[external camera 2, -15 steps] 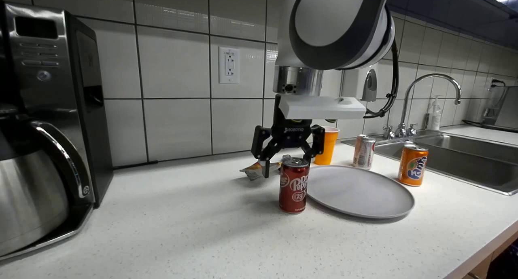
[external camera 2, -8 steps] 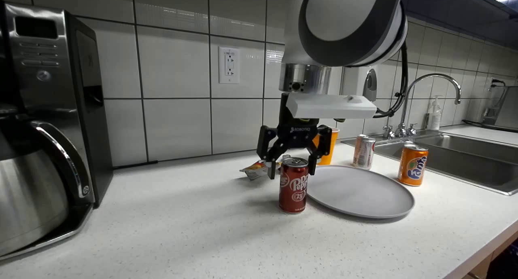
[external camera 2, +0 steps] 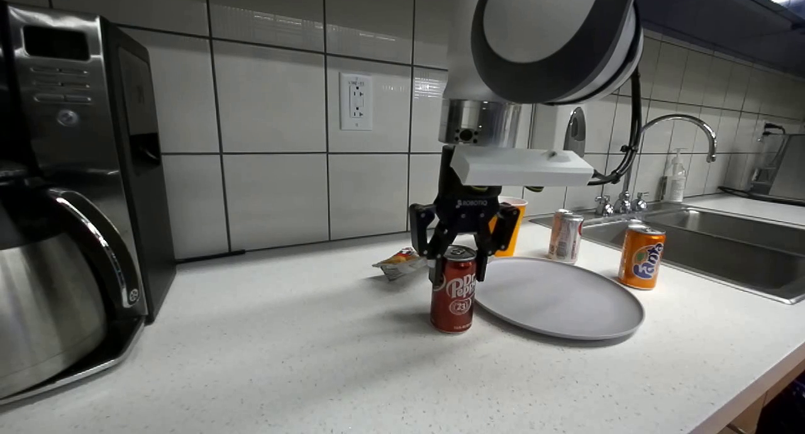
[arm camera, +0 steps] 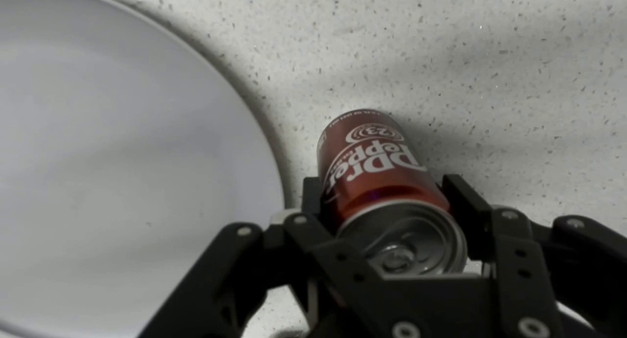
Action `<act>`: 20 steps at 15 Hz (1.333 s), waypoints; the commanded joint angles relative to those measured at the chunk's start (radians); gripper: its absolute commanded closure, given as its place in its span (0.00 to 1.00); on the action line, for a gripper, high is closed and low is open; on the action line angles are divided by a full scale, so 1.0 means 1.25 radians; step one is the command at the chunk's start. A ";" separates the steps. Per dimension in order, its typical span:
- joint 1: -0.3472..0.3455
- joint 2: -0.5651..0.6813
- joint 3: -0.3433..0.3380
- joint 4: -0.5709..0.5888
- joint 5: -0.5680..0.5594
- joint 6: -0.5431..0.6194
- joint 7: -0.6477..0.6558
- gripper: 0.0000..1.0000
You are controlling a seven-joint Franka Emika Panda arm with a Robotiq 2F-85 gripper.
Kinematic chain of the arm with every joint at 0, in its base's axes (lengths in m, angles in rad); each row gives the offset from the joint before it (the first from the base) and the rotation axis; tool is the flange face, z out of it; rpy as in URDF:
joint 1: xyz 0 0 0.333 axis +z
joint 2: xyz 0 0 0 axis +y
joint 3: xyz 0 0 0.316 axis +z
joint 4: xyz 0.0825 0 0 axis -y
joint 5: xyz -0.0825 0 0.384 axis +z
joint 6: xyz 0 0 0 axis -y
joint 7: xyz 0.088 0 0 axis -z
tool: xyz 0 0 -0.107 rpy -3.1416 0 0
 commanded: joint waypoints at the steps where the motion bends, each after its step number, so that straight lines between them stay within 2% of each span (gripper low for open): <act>1: -0.020 -0.032 0.019 -0.025 0.021 0.012 -0.032 0.62; 7: -0.022 -0.069 0.021 -0.030 0.027 0.010 -0.035 0.62; 13: -0.036 -0.102 0.023 -0.041 0.089 0.000 -0.077 0.62; 20: -0.065 -0.138 0.014 -0.071 0.091 -0.005 -0.084 0.62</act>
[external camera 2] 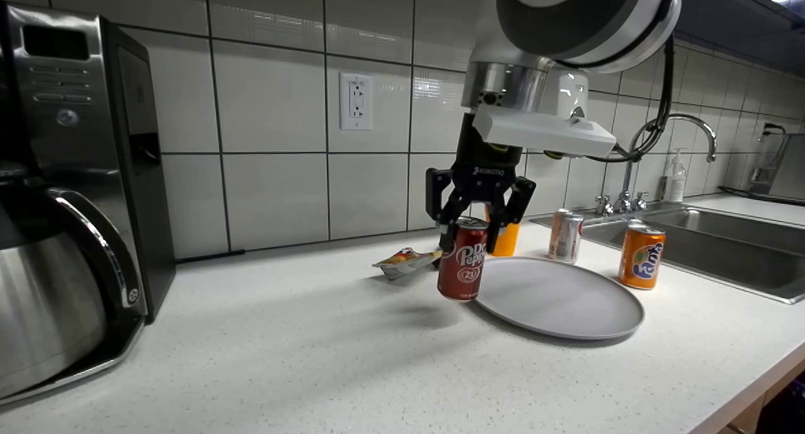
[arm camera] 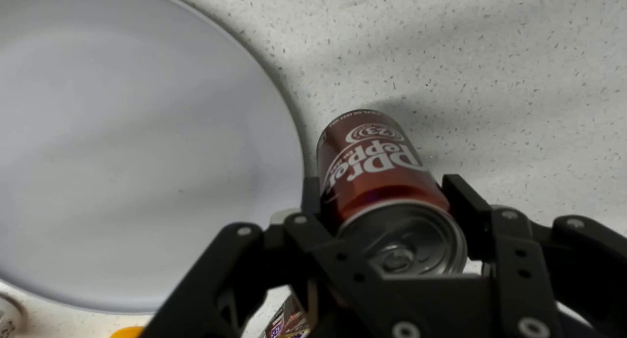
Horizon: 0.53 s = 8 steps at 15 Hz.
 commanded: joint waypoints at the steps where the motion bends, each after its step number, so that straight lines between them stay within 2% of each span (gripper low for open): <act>1: -0.035 -0.061 0.012 -0.040 0.019 -0.012 -0.029 0.62; 8: -0.070 -0.114 0.005 -0.088 0.009 -0.024 -0.015 0.62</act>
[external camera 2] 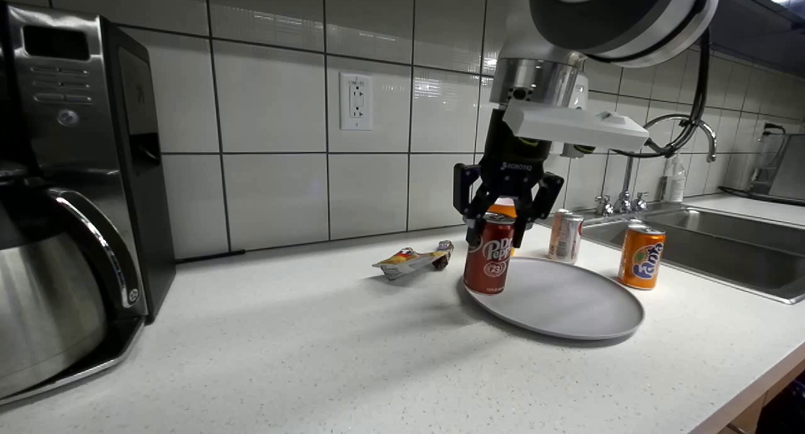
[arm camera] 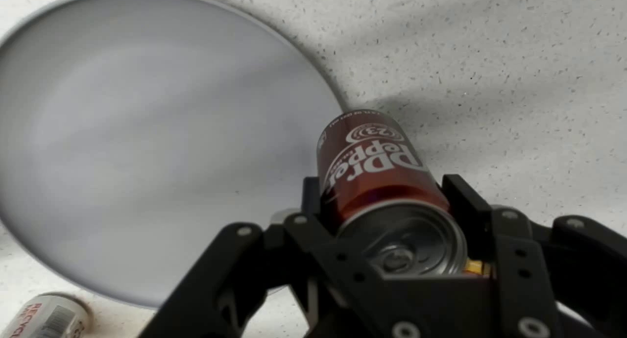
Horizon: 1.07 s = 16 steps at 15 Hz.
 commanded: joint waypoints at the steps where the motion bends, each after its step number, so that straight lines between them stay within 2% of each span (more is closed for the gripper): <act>1: -0.032 -0.069 0.007 -0.047 0.010 -0.021 -0.016 0.62; 16: -0.085 -0.078 -0.007 -0.123 0.007 0.013 -0.025 0.62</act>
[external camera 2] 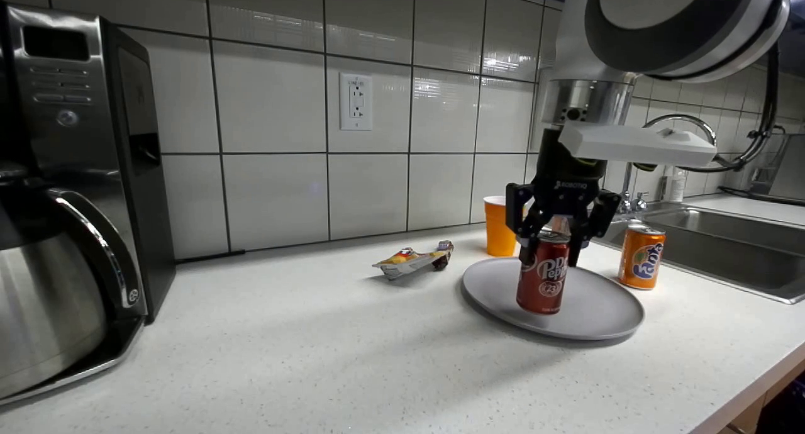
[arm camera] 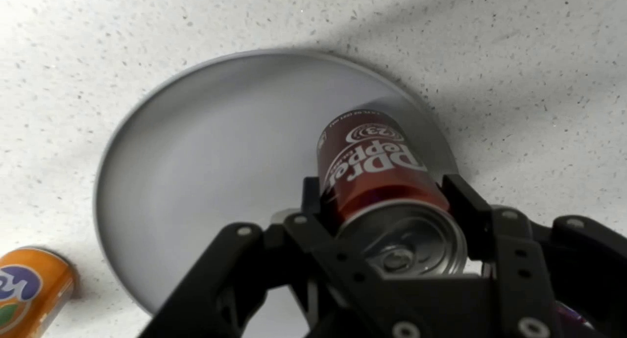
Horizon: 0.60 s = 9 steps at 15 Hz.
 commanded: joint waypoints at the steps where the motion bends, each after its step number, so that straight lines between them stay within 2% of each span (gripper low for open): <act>1: -0.020 -0.023 0.002 -0.023 0.006 0.013 -0.025 0.62; 9: -0.025 -0.015 -0.002 -0.036 0.004 0.029 -0.023 0.62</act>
